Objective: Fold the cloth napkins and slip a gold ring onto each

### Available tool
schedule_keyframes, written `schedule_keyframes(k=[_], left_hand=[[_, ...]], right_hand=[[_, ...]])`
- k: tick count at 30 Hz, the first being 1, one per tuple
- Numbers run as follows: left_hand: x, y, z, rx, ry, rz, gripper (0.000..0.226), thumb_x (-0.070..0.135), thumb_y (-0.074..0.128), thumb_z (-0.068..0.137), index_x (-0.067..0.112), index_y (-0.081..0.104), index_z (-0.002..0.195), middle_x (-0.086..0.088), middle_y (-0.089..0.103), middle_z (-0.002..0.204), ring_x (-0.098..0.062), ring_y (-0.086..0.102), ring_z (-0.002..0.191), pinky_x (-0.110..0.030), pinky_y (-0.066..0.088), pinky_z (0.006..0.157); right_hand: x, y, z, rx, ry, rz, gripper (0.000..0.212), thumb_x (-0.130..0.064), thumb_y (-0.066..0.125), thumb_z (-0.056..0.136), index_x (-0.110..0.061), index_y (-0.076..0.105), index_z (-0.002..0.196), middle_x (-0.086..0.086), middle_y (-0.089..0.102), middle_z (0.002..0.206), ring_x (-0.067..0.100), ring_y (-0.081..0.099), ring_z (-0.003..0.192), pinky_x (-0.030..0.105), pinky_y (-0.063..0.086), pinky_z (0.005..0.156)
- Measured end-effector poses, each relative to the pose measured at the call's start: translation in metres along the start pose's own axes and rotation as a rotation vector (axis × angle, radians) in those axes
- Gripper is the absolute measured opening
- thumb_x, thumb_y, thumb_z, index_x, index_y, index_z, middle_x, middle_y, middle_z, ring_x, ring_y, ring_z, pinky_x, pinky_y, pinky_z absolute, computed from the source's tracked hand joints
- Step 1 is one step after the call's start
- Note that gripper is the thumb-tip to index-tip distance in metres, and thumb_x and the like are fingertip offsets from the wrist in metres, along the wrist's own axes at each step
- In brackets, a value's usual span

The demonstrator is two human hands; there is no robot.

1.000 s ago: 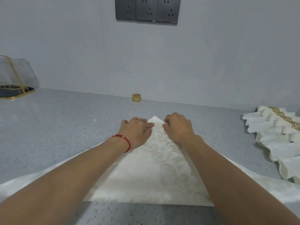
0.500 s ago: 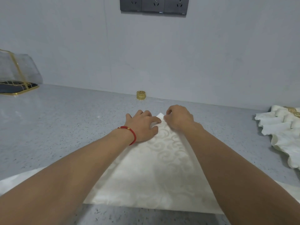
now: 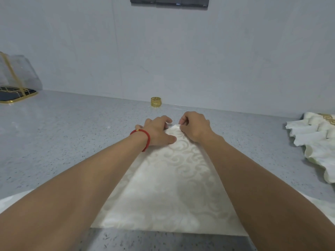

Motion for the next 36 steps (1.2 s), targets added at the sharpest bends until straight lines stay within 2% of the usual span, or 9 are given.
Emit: schedule_keyframes(k=[2,6,11,14,19,22,29,31,36], left_hand=[[-0.002,0.001,0.01,-0.007,-0.074,-0.114,0.059,0.05,0.06,0.072,0.048,0.044,0.129,0.02,0.055,0.118,-0.014,0.047,0.12,-0.041,0.036,0.107],[0.01,0.0,0.023,0.126,-0.099,-0.136,0.013,0.042,0.052,0.082,0.045,0.06,0.092,0.012,0.066,0.1,-0.019,0.061,0.103,-0.05,0.039,0.103],[0.023,-0.001,0.021,0.302,-0.148,-0.007,0.014,0.041,0.06,0.084,0.035,0.072,0.08,0.012,0.069,0.081,-0.019,0.06,0.086,-0.044,0.028,0.088],[0.022,0.001,0.022,0.321,-0.133,0.005,0.007,0.029,0.069,0.077,0.032,0.074,0.072,0.013,0.069,0.076,-0.016,0.061,0.082,-0.049,0.031,0.095],[0.018,-0.002,0.019,0.303,-0.027,-0.115,0.003,0.026,0.074,0.076,0.026,0.071,0.075,0.014,0.07,0.077,-0.007,0.06,0.081,-0.051,0.034,0.101],[0.019,-0.005,0.016,0.299,0.072,-0.106,0.005,0.02,0.074,0.074,0.025,0.071,0.074,0.013,0.068,0.073,-0.006,0.061,0.077,-0.049,0.045,0.094],[0.032,-0.009,0.012,0.203,0.374,0.29,0.022,0.008,0.067,0.079,0.028,0.075,0.083,0.01,0.072,0.087,-0.014,0.065,0.087,-0.032,0.05,0.081],[0.029,-0.01,0.011,0.164,0.335,0.294,0.028,0.006,0.062,0.081,0.028,0.077,0.087,0.01,0.071,0.089,-0.014,0.067,0.086,-0.026,0.05,0.075],[0.017,-0.006,0.005,0.281,0.153,-0.128,0.016,0.019,0.067,0.087,0.023,0.077,0.098,0.009,0.071,0.08,-0.01,0.066,0.084,-0.027,0.055,0.083]], right_hand=[[0.004,-0.001,-0.006,0.051,-0.056,0.042,0.027,-0.003,0.062,0.088,-0.028,0.065,0.082,-0.009,0.067,0.087,0.017,0.066,0.085,0.04,0.056,0.087],[0.01,-0.003,-0.015,0.101,-0.145,0.057,0.026,0.003,0.06,0.085,-0.021,0.071,0.084,-0.003,0.068,0.085,0.019,0.065,0.079,0.04,0.059,0.077],[0.011,0.0,-0.024,0.074,-0.204,0.014,0.03,0.003,0.054,0.088,-0.016,0.077,0.092,0.002,0.072,0.089,0.022,0.066,0.082,0.035,0.056,0.075],[0.013,-0.002,-0.03,0.11,-0.2,0.084,0.033,0.004,0.052,0.088,-0.012,0.079,0.098,0.002,0.075,0.095,0.02,0.067,0.088,0.035,0.057,0.082],[0.013,-0.008,-0.032,0.122,-0.209,-0.03,0.028,-0.018,0.058,0.097,-0.022,0.072,0.12,0.001,0.072,0.114,0.026,0.057,0.115,0.045,0.048,0.097],[0.01,-0.007,-0.033,0.096,-0.241,-0.119,0.018,-0.018,0.06,0.096,-0.022,0.075,0.104,-0.001,0.072,0.098,0.026,0.056,0.105,0.045,0.046,0.092],[-0.001,-0.01,-0.035,0.102,-0.381,-0.34,0.032,-0.004,0.057,0.093,-0.025,0.076,0.109,-0.001,0.067,0.102,0.025,0.052,0.105,0.035,0.037,0.085],[-0.002,-0.012,-0.04,0.083,-0.386,-0.344,0.03,-0.01,0.056,0.092,-0.025,0.076,0.109,-0.002,0.068,0.105,0.023,0.052,0.107,0.036,0.036,0.087],[0.007,-0.009,-0.04,0.107,-0.243,-0.074,0.027,-0.02,0.051,0.092,-0.022,0.078,0.086,-0.006,0.07,0.078,0.023,0.06,0.088,0.038,0.051,0.083]])
Point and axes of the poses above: each hand's wrist, its own z-axis towards the middle knuckle, its own y-axis out of the palm, x = y × z, the point moved 4 cm from there along z, towards the middle knuckle
